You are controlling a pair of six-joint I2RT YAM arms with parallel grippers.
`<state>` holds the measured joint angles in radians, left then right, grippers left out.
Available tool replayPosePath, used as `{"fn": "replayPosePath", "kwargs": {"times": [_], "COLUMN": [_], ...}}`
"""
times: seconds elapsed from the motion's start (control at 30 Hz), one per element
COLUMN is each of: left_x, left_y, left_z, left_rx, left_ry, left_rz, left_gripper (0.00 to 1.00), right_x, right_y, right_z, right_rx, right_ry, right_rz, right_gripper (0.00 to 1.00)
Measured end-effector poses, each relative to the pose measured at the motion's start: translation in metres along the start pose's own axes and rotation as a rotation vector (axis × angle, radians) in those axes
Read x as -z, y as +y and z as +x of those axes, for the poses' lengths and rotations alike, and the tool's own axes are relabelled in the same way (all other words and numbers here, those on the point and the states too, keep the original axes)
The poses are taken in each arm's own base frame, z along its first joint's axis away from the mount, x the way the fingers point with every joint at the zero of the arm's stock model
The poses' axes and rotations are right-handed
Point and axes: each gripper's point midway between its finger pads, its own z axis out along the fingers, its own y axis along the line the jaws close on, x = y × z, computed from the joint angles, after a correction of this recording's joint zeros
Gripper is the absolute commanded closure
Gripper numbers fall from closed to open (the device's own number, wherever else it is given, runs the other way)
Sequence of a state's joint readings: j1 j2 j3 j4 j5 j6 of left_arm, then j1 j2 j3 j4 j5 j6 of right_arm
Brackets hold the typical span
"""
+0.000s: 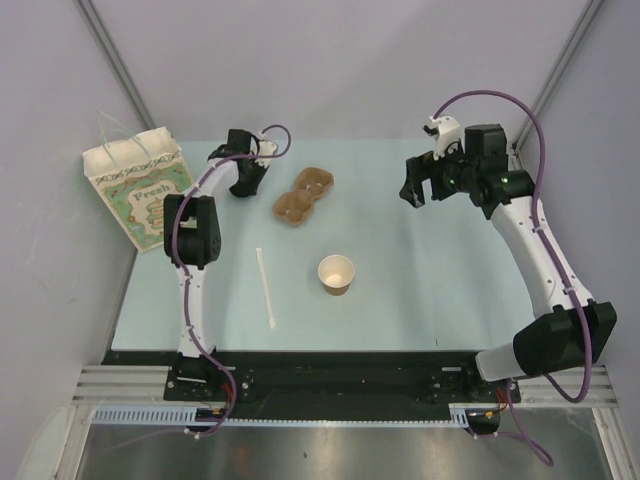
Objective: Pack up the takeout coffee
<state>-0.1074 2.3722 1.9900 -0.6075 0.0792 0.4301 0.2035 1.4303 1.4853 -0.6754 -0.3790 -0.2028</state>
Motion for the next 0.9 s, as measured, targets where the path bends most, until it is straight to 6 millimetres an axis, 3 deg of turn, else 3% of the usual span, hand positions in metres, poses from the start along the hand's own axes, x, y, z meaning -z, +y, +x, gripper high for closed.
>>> {"fn": "replayPosePath", "kwargs": {"times": [0.17, 0.3, 0.37, 0.43, 0.53, 0.6, 0.7, 0.8, 0.9], "left_x": [0.000, 0.008, 0.022, 0.048, 0.121, 0.182, 0.289, 0.388, 0.455], "left_y": [0.004, 0.000, -0.004, -0.009, -0.018, -0.026, -0.048, -0.085, -0.131], "left_z": [0.002, 0.000, -0.006, -0.017, -0.056, -0.087, -0.124, -0.137, -0.127], "left_rx": [-0.007, -0.005, -0.002, 0.004, 0.009, 0.001, -0.027, -0.073, -0.116], "left_ry": [0.009, 0.006, -0.009, -0.045, -0.186, -0.326, -0.565, -0.788, -0.950], "left_rz": [-0.019, 0.002, 0.024, 0.050, 0.095, 0.123, 0.191, 0.311, 0.487], "left_gripper": [0.98, 1.00, 1.00, 1.00, 1.00, 1.00, 1.00, 1.00, 1.00], "right_x": [0.017, 0.031, 0.039, 0.046, 0.057, 0.066, 0.081, 0.096, 0.113], "right_y": [0.003, 0.009, 0.012, 0.016, 0.022, 0.026, 0.036, 0.048, 0.062], "right_z": [-0.012, -0.025, -0.034, -0.043, -0.058, -0.069, -0.086, -0.098, -0.108], "right_rx": [0.007, 0.026, 0.034, 0.042, 0.041, 0.046, 0.064, 0.077, 0.084], "right_ry": [-0.053, -0.109, -0.146, -0.184, -0.238, -0.275, -0.331, -0.387, -0.440], "right_rz": [-0.006, -0.008, -0.010, -0.013, -0.023, -0.034, -0.063, -0.097, -0.141], "right_gripper": [0.00, 0.00, 0.00, 0.00, 0.00, 0.00, 0.00, 0.00, 0.00]}}
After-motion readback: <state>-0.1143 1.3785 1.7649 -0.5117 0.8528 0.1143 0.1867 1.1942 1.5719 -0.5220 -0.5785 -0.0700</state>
